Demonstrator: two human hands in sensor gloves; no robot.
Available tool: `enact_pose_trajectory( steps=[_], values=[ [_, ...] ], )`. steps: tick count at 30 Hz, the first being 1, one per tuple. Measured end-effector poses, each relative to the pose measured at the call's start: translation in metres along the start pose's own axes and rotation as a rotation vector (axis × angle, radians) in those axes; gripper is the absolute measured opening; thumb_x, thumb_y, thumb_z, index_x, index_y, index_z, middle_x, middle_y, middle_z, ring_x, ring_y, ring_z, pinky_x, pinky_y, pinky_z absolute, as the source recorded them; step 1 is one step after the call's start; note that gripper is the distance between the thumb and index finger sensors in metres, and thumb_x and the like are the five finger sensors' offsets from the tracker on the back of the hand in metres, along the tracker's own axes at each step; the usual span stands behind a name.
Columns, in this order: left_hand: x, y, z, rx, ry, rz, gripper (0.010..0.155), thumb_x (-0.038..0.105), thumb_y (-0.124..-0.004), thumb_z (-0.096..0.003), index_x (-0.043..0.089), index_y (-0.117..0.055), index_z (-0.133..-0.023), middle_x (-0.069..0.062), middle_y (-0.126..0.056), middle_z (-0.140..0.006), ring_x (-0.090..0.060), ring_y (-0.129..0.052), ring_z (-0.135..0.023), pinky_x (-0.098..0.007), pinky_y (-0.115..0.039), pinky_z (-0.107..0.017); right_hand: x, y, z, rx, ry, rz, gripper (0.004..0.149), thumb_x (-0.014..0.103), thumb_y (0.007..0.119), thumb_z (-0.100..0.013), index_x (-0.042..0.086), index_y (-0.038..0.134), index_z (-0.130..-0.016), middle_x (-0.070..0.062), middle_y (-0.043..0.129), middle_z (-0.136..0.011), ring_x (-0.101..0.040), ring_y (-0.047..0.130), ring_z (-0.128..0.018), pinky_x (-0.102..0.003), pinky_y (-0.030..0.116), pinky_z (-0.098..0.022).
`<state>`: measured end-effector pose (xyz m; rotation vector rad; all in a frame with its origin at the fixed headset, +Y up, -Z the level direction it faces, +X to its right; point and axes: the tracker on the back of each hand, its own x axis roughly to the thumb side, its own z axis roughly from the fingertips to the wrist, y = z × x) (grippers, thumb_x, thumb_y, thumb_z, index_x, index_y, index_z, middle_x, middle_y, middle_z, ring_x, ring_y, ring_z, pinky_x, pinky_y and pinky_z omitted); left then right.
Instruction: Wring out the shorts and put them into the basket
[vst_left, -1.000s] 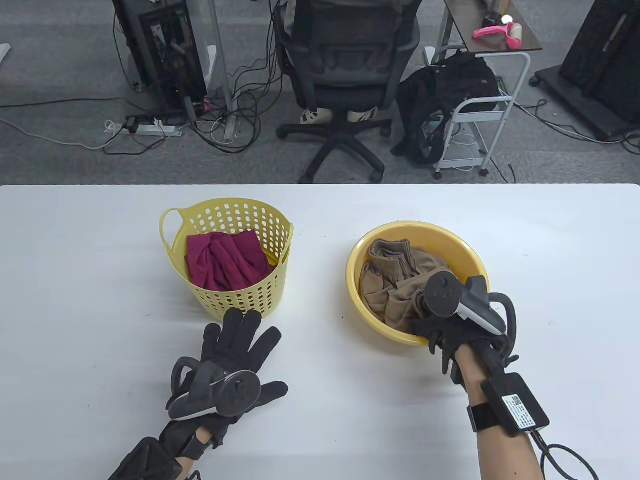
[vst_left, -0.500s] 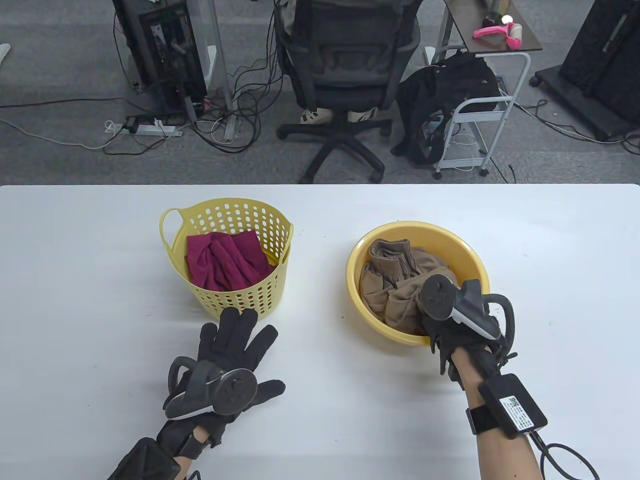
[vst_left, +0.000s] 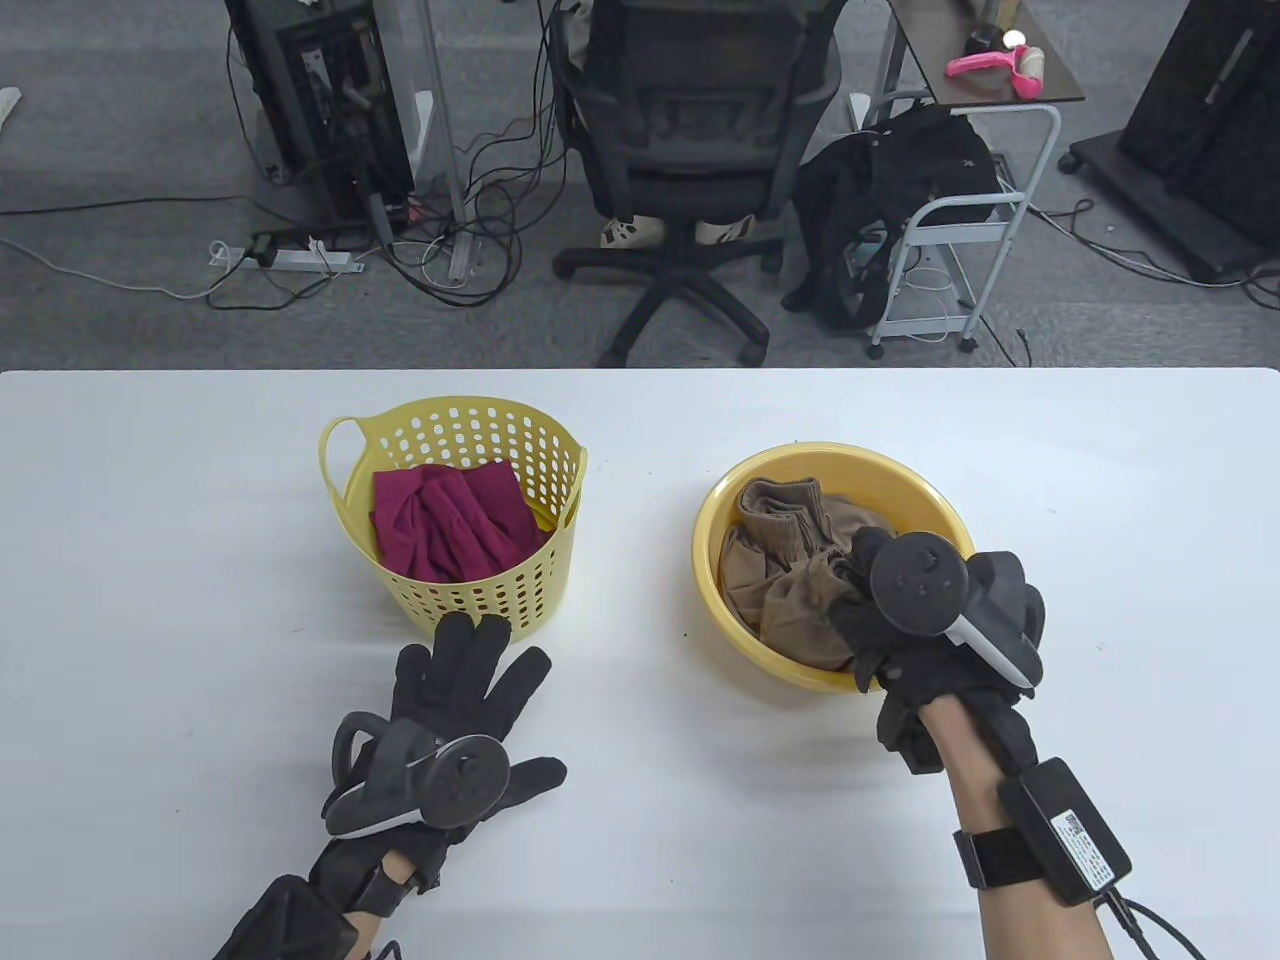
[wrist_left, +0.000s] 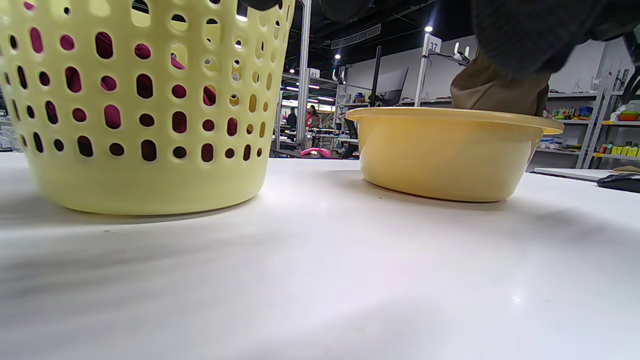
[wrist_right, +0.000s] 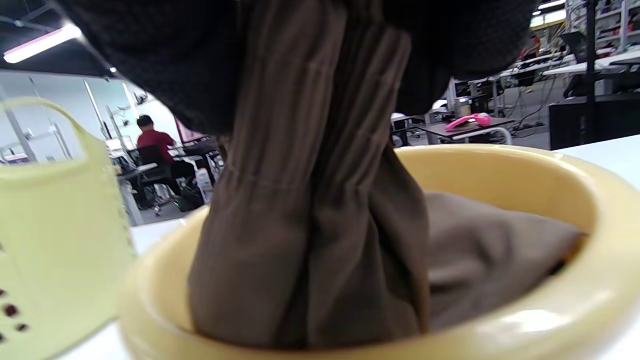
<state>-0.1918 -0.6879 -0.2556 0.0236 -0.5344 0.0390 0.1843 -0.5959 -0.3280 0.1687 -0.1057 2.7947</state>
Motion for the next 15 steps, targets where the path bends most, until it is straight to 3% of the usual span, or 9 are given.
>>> enact_pose_trajectory(
  steps=[15],
  values=[
    [-0.004,0.001,0.001,-0.002,0.013,0.003,0.095,0.070,-0.075,-0.0486,0.022,-0.033,-0.118,-0.030,-0.023,-0.125,-0.065,-0.025,-0.111,-0.081,-0.032,-0.066,0.036,-0.036,0.008,0.001,-0.087,-0.393,0.071,0.042,0.087,-0.051,0.002,0.057,-0.100,-0.019,0.078,-0.090,-0.045,0.084,-0.076,-0.054,0.074,-0.058]
  ],
)
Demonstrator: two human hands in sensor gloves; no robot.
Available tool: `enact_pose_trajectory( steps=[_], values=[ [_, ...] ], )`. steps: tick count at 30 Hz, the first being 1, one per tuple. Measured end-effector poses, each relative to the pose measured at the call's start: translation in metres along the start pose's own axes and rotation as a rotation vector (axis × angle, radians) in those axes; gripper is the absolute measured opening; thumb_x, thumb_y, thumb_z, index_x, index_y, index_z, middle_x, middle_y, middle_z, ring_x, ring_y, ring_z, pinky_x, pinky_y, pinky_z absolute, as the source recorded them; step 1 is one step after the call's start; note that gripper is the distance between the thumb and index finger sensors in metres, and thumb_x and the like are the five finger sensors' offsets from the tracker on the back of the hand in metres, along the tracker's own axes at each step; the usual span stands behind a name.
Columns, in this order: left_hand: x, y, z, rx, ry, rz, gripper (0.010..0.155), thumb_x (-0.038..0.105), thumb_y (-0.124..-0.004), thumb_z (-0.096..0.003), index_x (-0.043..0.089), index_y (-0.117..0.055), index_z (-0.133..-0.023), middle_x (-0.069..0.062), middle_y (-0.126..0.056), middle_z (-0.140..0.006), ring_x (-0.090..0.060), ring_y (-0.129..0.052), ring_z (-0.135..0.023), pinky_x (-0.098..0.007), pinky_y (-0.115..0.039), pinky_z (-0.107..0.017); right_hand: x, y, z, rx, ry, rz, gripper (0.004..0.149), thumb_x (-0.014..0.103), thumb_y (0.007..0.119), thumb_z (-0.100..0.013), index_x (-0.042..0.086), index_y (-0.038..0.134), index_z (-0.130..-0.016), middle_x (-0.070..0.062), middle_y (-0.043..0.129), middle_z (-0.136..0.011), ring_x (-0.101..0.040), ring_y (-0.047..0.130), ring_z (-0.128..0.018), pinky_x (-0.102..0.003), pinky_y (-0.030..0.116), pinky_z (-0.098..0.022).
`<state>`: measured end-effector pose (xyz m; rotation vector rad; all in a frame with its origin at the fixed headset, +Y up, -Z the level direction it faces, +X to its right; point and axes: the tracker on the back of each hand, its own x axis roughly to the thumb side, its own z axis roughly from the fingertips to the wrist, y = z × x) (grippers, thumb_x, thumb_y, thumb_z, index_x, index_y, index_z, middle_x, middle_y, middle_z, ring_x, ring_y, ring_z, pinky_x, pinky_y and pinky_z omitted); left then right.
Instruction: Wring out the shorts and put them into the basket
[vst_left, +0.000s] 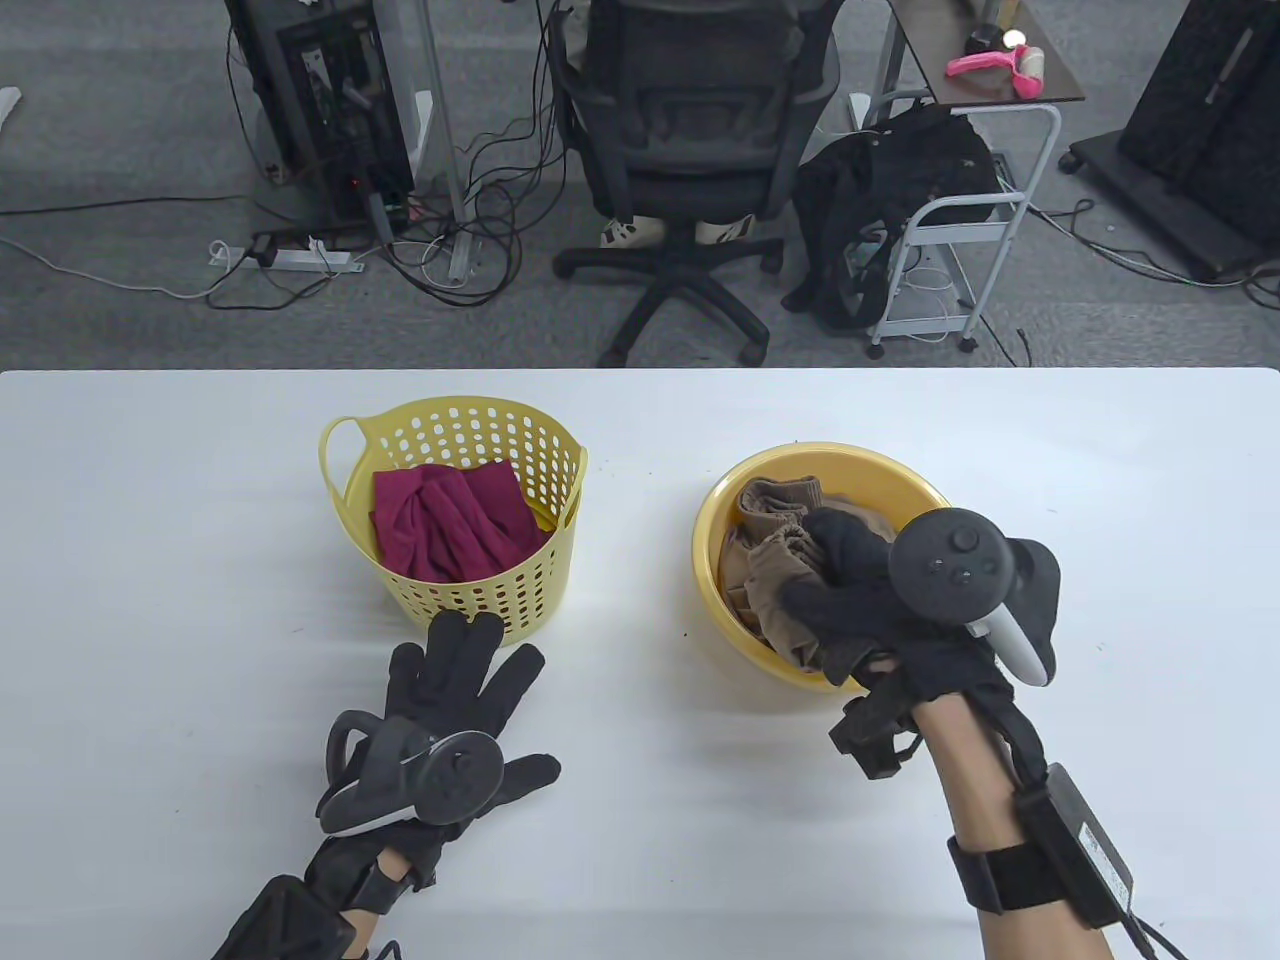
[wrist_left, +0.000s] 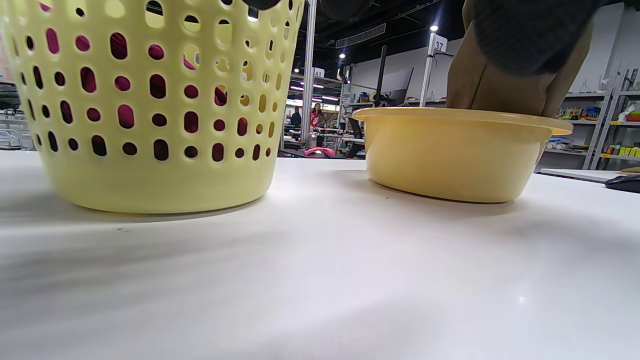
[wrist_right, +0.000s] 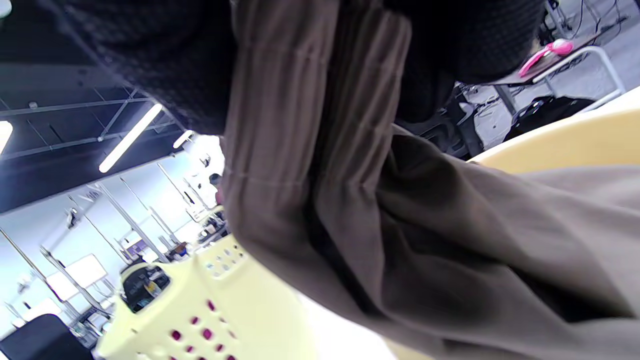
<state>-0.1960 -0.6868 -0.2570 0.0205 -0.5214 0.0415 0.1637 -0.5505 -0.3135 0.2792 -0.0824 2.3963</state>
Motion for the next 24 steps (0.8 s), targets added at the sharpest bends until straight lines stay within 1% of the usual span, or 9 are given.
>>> enact_pose_trajectory(
  steps=[5,11,24],
  values=[
    [0.000,0.000,0.000,0.000,-0.001,-0.002,0.095,0.070,-0.075,-0.0486,0.021,-0.033,-0.118,-0.030,-0.023,-0.125,-0.065,-0.025,-0.111,-0.081,-0.032,-0.066,0.007,-0.005,-0.002,0.011,-0.017,-0.163,0.071,0.043,0.087,-0.052,0.002,0.057,-0.100,-0.019,0.079,-0.089,-0.045,0.084,-0.076,-0.054,0.075,-0.057],
    [-0.001,0.000,0.000,-0.001,-0.001,-0.003,0.095,0.070,-0.075,-0.0486,0.021,-0.033,-0.118,-0.030,-0.023,-0.125,-0.065,-0.026,-0.111,-0.081,-0.032,-0.066,0.015,-0.006,-0.005,0.025,-0.036,-0.290,0.070,0.044,0.086,-0.052,0.002,0.057,-0.101,-0.019,0.079,-0.089,-0.045,0.084,-0.076,-0.053,0.075,-0.057],
    [-0.001,0.000,0.000,-0.003,0.000,-0.003,0.095,0.070,-0.075,-0.0486,0.021,-0.032,-0.118,-0.030,-0.023,-0.125,-0.065,-0.025,-0.111,-0.081,-0.031,-0.066,0.038,-0.007,-0.012,0.038,-0.090,-0.455,0.070,0.046,0.085,-0.054,0.002,0.057,-0.101,-0.018,0.079,-0.089,-0.044,0.086,-0.075,-0.052,0.076,-0.057]
  ],
)
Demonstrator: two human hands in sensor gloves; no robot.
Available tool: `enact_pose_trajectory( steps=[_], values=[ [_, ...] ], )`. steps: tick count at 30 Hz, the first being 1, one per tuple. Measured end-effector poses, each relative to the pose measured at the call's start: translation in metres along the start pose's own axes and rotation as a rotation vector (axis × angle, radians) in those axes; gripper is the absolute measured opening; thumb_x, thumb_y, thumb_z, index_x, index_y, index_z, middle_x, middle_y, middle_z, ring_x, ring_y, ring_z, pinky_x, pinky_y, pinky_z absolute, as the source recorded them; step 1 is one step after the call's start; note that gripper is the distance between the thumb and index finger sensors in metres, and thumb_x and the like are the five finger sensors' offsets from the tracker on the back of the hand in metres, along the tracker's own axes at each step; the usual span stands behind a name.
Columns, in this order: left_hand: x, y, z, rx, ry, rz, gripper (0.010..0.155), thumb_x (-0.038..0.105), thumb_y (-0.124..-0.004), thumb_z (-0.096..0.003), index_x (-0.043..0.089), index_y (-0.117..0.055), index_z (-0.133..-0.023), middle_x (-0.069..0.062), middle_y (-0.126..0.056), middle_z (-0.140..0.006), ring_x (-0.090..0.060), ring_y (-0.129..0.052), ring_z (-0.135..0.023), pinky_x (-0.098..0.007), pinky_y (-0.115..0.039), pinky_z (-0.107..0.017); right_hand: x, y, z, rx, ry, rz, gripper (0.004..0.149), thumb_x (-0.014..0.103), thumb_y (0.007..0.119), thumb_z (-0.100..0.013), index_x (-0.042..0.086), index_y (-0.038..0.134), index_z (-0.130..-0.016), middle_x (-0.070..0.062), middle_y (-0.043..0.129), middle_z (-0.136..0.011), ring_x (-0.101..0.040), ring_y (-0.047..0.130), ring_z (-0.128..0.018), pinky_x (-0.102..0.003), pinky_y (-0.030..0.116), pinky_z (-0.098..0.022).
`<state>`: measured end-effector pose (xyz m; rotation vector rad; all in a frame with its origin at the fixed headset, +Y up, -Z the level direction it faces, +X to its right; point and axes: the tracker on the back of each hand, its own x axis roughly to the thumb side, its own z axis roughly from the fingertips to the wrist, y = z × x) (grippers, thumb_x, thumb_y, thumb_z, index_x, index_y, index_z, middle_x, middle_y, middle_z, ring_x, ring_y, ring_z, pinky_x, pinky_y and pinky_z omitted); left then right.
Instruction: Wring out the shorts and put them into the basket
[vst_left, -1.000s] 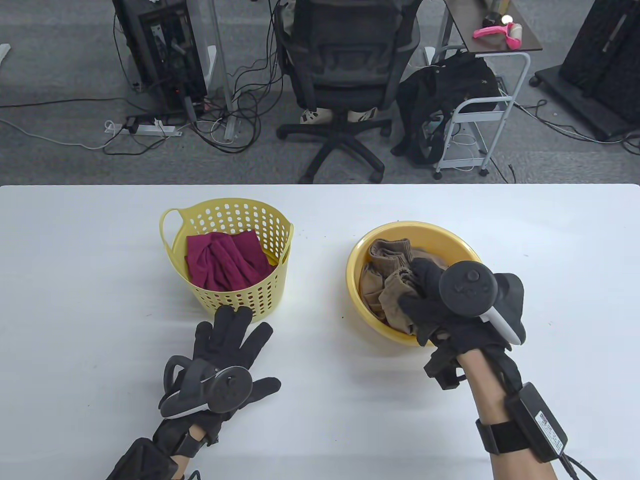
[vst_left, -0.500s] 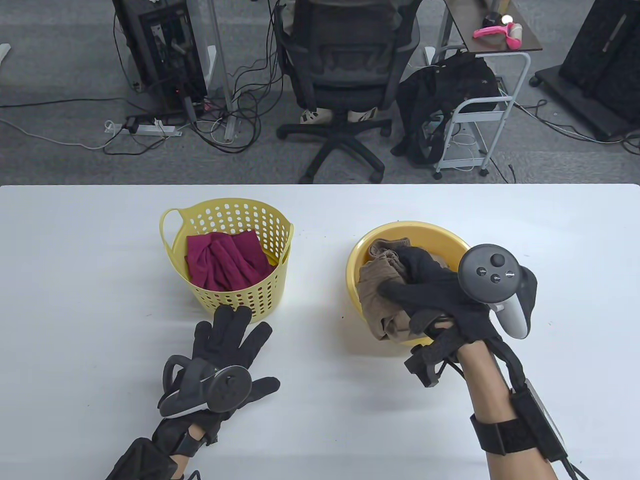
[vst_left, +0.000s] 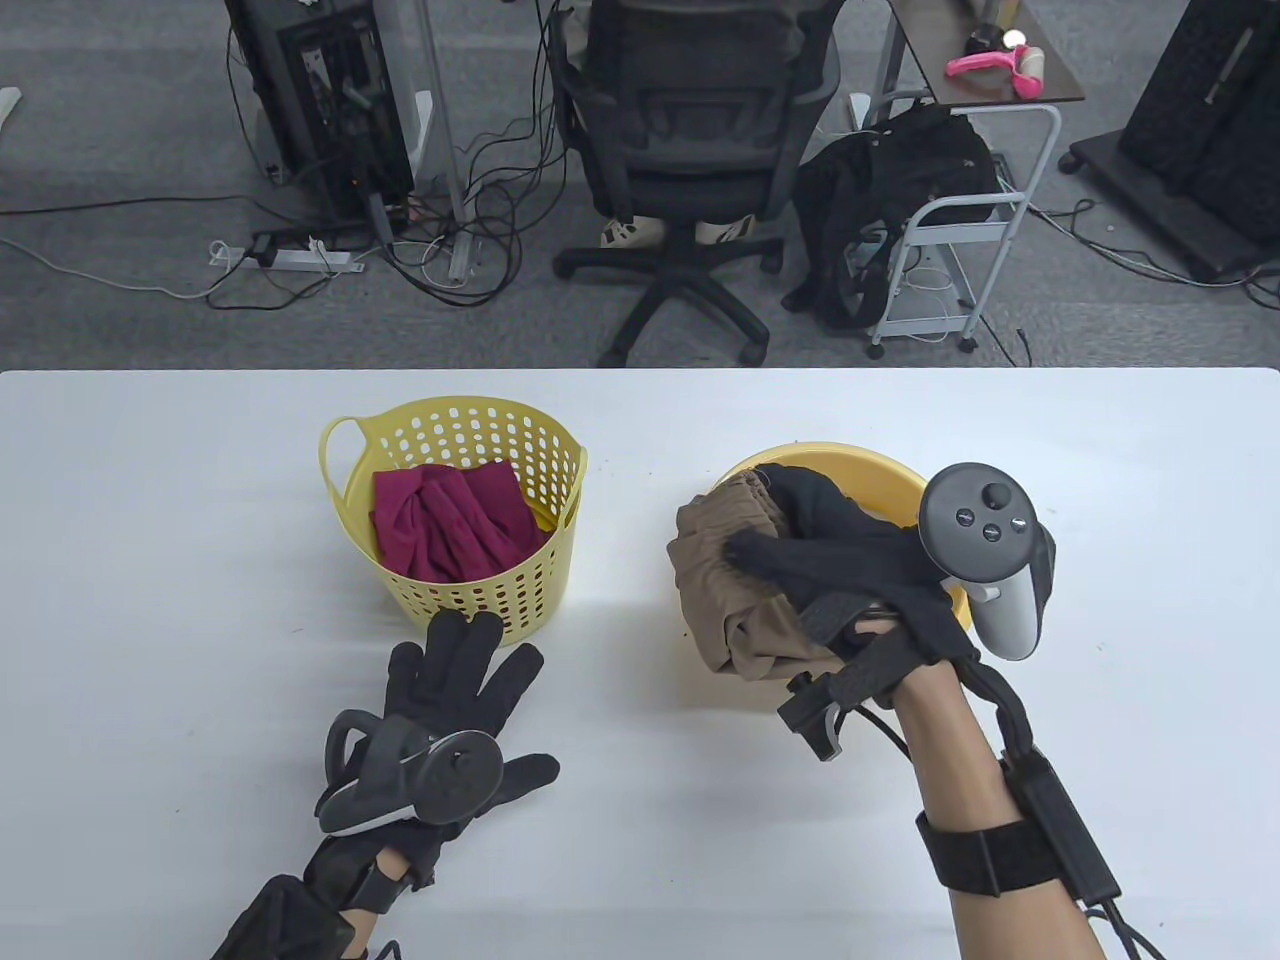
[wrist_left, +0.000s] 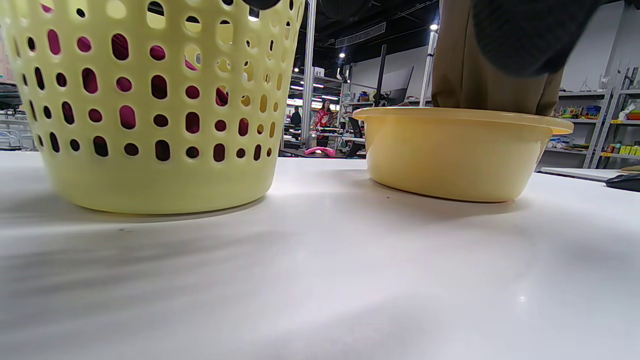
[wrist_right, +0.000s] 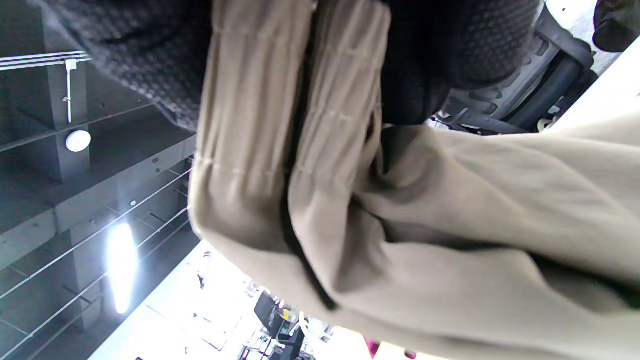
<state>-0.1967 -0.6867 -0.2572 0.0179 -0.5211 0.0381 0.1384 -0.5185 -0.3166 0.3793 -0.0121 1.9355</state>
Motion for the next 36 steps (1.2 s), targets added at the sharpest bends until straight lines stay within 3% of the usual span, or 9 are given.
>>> enact_pose_trajectory(
  steps=[21,36],
  values=[
    [-0.001,0.000,0.000,-0.001,0.001,0.002,0.095,0.070,-0.075,-0.0485,0.021,-0.033,-0.118,-0.030,-0.023,-0.125,-0.065,-0.025,-0.111,-0.081,-0.032,-0.066,0.040,0.019,-0.009,0.072,-0.117,-0.192,0.070,0.047,0.082,-0.057,0.003,0.053,-0.103,-0.017,0.077,-0.091,-0.043,0.083,-0.077,-0.052,0.074,-0.060],
    [-0.001,0.000,0.000,0.002,0.000,0.001,0.095,0.070,-0.075,-0.0486,0.022,-0.033,-0.118,-0.030,-0.023,-0.125,-0.065,-0.026,-0.111,-0.081,-0.032,-0.066,0.069,0.021,-0.009,0.097,-0.171,-0.309,0.070,0.048,0.081,-0.058,0.003,0.052,-0.104,-0.016,0.076,-0.092,-0.042,0.083,-0.078,-0.052,0.074,-0.061]
  ],
)
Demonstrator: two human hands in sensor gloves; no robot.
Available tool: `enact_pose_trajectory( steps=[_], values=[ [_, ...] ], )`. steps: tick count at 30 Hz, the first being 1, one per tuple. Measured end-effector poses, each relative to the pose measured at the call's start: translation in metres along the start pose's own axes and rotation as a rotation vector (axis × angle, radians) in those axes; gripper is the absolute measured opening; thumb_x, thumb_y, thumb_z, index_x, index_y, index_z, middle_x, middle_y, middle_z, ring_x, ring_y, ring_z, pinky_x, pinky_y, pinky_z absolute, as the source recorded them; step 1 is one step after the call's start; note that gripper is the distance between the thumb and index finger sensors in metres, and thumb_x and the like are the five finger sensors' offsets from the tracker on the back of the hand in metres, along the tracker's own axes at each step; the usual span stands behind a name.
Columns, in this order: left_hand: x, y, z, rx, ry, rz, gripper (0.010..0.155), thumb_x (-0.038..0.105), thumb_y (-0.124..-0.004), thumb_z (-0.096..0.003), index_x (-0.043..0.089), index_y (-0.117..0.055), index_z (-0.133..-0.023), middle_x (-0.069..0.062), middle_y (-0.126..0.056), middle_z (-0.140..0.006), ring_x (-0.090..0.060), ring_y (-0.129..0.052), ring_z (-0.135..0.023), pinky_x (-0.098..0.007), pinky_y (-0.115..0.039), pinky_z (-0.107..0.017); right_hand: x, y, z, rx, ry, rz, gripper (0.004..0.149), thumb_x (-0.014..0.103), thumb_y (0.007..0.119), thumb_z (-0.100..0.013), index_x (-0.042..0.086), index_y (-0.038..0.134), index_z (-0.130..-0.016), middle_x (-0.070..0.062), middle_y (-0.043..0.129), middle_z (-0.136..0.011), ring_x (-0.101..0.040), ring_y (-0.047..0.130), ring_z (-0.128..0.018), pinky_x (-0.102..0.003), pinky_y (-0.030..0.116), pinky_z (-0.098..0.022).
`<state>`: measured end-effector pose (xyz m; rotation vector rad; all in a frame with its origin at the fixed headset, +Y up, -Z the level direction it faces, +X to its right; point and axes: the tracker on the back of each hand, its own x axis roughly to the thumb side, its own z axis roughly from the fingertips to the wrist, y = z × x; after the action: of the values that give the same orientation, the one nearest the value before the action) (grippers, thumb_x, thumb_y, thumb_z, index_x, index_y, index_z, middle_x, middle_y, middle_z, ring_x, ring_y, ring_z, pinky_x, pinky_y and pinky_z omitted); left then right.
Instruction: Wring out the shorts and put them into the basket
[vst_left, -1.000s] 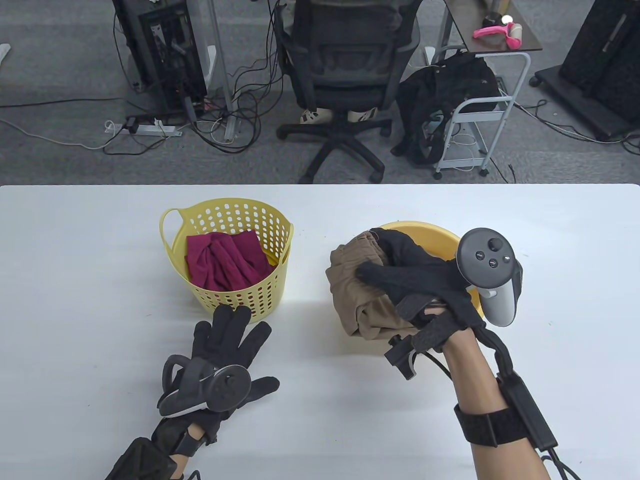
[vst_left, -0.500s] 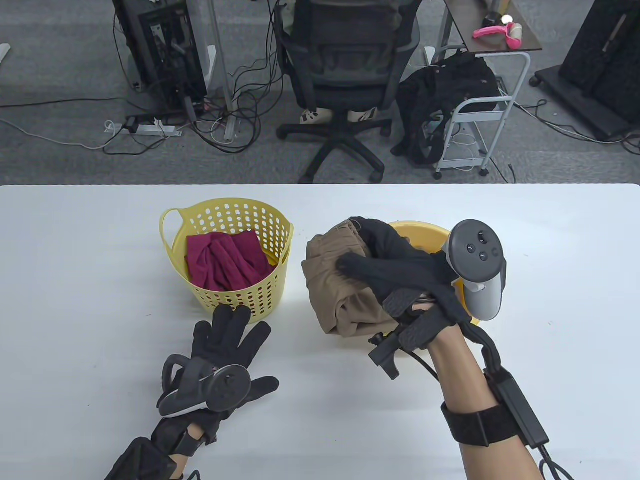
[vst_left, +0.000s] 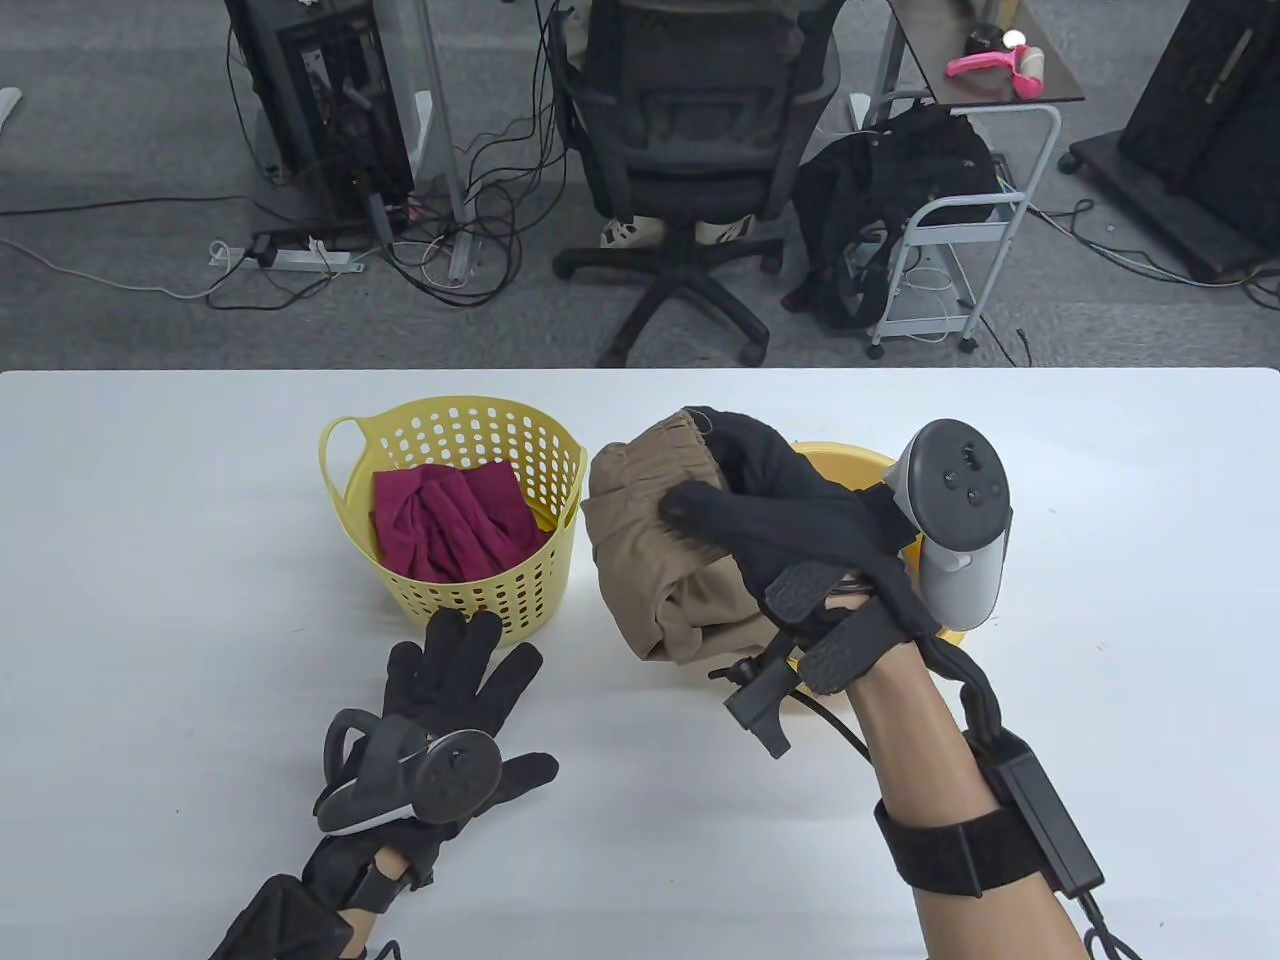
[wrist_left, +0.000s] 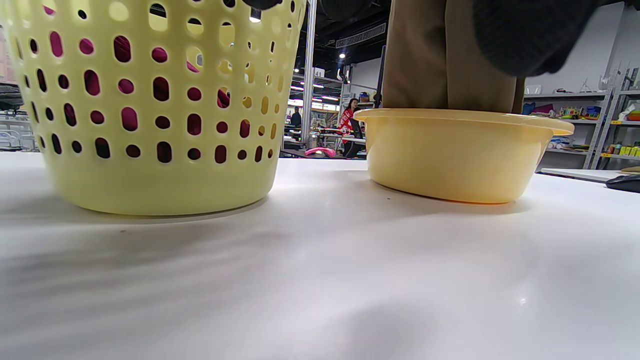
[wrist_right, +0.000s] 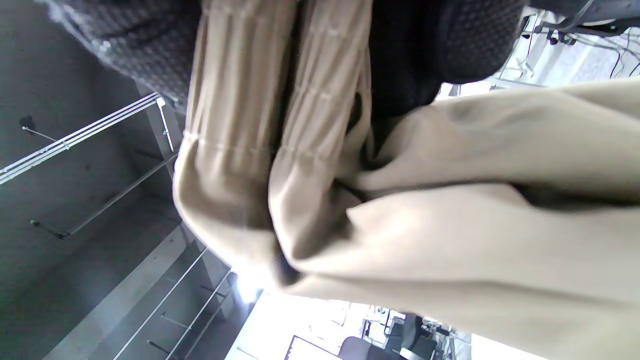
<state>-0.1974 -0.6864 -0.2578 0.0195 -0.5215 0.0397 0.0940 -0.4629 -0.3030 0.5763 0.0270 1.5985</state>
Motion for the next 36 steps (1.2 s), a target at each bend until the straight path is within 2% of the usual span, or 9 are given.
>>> enact_pose_trajectory(
  steps=[12,25,36],
  values=[
    [0.001,0.000,0.000,0.001,-0.006,-0.007,0.095,0.070,-0.075,-0.0485,0.021,-0.033,-0.118,-0.030,-0.023,-0.125,-0.065,-0.026,-0.111,-0.081,-0.032,-0.066,0.014,0.010,-0.005,0.039,-0.048,-0.155,0.070,0.050,0.080,-0.059,0.004,0.051,-0.104,-0.016,0.076,-0.092,-0.041,0.083,-0.079,-0.052,0.073,-0.062],
    [0.001,0.001,0.001,0.013,-0.010,-0.009,0.095,0.070,-0.075,-0.0484,0.021,-0.033,-0.118,-0.030,-0.023,-0.125,-0.065,-0.026,-0.111,-0.081,-0.032,-0.066,0.026,0.010,-0.004,0.033,-0.064,-0.137,0.070,0.050,0.080,-0.059,0.004,0.052,-0.104,-0.015,0.076,-0.092,-0.041,0.083,-0.079,-0.052,0.073,-0.062],
    [0.002,0.000,0.001,0.011,-0.015,-0.003,0.093,0.069,-0.073,-0.0485,0.020,-0.035,-0.118,-0.032,-0.026,-0.125,-0.066,-0.028,-0.110,-0.081,-0.032,-0.066,0.023,0.002,-0.002,0.006,-0.051,-0.100,0.070,0.050,0.081,-0.059,0.004,0.052,-0.104,-0.015,0.076,-0.092,-0.041,0.083,-0.079,-0.052,0.073,-0.062]
  ],
)
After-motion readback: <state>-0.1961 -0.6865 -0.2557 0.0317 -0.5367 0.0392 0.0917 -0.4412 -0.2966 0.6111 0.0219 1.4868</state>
